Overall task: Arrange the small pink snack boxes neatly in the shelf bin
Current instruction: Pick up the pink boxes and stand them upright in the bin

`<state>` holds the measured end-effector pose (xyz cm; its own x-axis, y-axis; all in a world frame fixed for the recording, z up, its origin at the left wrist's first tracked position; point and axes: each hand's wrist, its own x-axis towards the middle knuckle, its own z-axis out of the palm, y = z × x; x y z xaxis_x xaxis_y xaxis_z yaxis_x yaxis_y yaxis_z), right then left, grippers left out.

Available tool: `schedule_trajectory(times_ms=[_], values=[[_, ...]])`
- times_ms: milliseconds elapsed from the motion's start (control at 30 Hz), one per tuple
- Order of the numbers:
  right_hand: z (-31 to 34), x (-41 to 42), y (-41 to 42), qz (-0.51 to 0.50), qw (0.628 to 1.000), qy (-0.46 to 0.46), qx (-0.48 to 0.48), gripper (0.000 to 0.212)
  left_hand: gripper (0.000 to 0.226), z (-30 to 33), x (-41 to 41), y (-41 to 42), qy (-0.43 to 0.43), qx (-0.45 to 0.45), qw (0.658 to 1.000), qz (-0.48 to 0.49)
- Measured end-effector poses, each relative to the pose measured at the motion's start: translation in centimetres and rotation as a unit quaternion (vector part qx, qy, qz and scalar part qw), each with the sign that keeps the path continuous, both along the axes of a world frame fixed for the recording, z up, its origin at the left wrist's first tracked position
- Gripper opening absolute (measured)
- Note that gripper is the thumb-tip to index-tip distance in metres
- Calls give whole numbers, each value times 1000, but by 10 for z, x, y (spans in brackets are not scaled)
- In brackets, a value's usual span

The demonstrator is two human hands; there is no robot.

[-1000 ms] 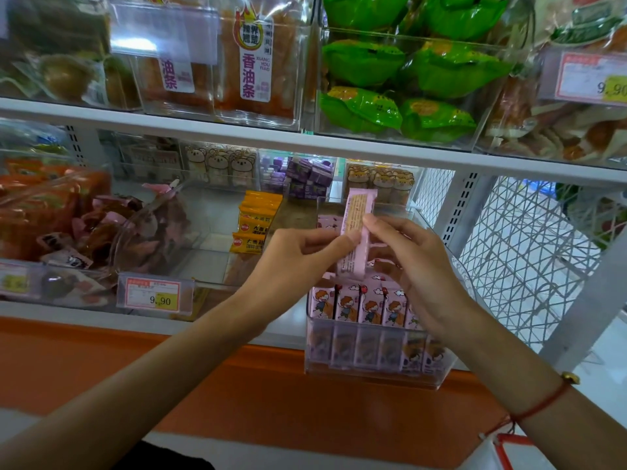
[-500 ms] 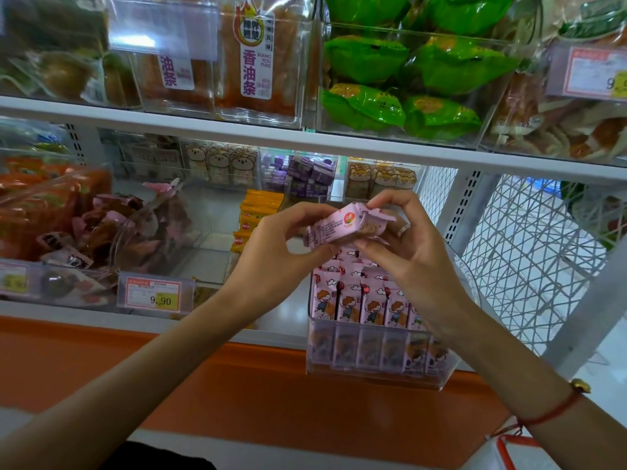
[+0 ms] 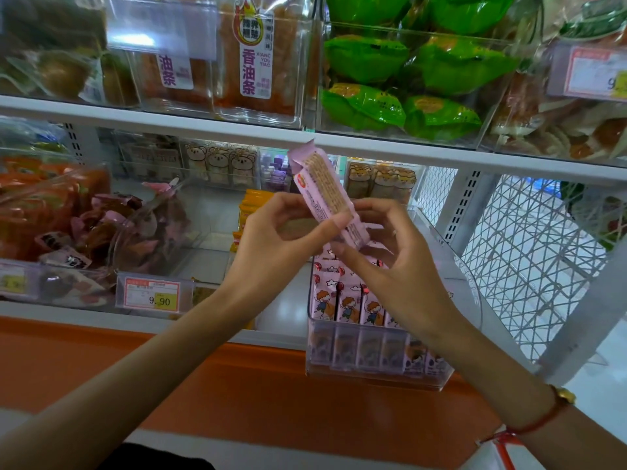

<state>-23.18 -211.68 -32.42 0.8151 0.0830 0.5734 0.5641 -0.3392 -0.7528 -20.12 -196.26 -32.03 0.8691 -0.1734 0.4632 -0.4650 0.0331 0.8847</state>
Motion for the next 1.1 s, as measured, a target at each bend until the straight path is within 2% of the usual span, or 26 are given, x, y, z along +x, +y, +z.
schedule_trajectory(times_ms=[67,133,200,267,367,433,500,567,633,700,800,900,967,1033,1100], values=[[2,1,-3,7,1000,16,8,34,67,1,2,2,35,-17,999,-17],[3,2,-8,24,998,54,23,31,75,4,6,7,69,-81,992,-72],[3,5,-12,43,993,99,45,29,68,7,7,10,82,-126,982,-114],[2,7,-16,57,986,139,73,31,53,9,5,10,78,-124,982,-118],[3,9,-18,57,976,164,135,50,31,7,4,7,84,-131,986,-58],[2,10,-19,27,973,158,164,52,26,5,5,5,104,-138,985,-21],[2,13,-20,6,962,171,213,49,31,3,4,4,108,-112,988,-24],[2,17,-23,6,944,202,260,36,37,2,2,2,86,-59,993,-50],[1,19,-26,5,936,221,274,24,33,2,0,1,47,-13,998,-50],[-3,22,-26,-4,938,230,259,28,25,1,1,1,10,15,1000,-18],[-10,26,-23,-36,954,223,197,36,17,-1,3,2,-35,4,999,11],[-17,35,-19,-93,978,180,53,33,31,1,8,3,-88,-10,995,42],[-24,38,-17,-120,980,142,-68,36,30,2,12,5,-110,16,991,68],[-34,40,-19,-150,957,105,-223,34,28,4,18,9,-121,74,987,70],[-44,41,-20,-164,906,89,-379,38,29,4,25,12,-143,171,973,62]])
